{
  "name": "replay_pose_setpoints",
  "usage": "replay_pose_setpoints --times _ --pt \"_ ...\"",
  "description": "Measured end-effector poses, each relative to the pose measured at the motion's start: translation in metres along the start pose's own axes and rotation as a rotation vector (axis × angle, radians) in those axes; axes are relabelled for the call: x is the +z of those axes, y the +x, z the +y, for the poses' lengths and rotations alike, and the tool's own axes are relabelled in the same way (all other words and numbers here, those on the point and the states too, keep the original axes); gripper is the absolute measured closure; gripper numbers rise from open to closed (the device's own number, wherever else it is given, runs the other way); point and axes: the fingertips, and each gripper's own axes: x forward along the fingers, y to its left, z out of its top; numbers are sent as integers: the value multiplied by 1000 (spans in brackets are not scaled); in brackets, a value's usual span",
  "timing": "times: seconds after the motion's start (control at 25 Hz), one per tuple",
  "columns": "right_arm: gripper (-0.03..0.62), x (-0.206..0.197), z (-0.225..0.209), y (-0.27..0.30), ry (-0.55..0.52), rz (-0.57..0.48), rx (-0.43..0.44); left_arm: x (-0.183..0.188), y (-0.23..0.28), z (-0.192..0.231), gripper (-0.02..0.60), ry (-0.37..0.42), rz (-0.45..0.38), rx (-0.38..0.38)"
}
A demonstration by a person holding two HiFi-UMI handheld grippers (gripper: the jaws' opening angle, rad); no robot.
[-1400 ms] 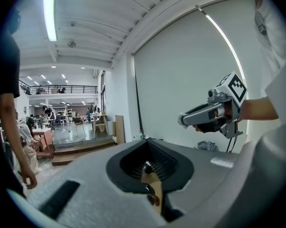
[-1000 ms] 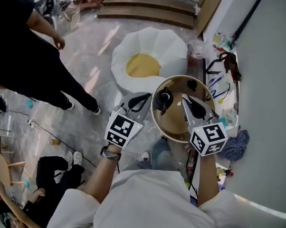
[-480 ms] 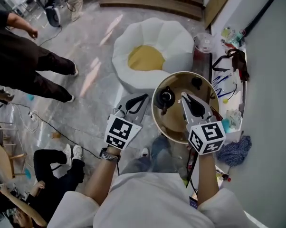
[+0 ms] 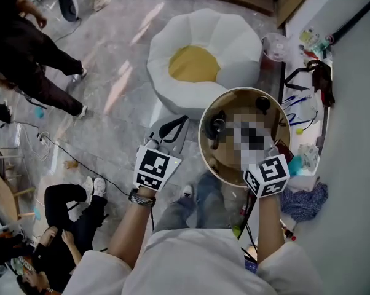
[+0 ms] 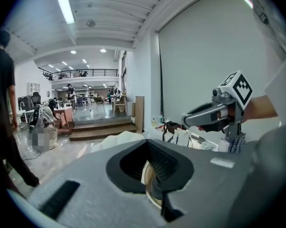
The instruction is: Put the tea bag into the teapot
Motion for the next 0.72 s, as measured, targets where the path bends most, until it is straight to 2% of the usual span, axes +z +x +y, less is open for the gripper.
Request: replay_pose_setpoints --times 0.32,0.72 --pt "548 -48 -22 49 38 80 36 -21 28 32 583 -41 28 63" --pt "548 -121 -27 98 58 201 97 -65 40 40 583 -94 104 97"
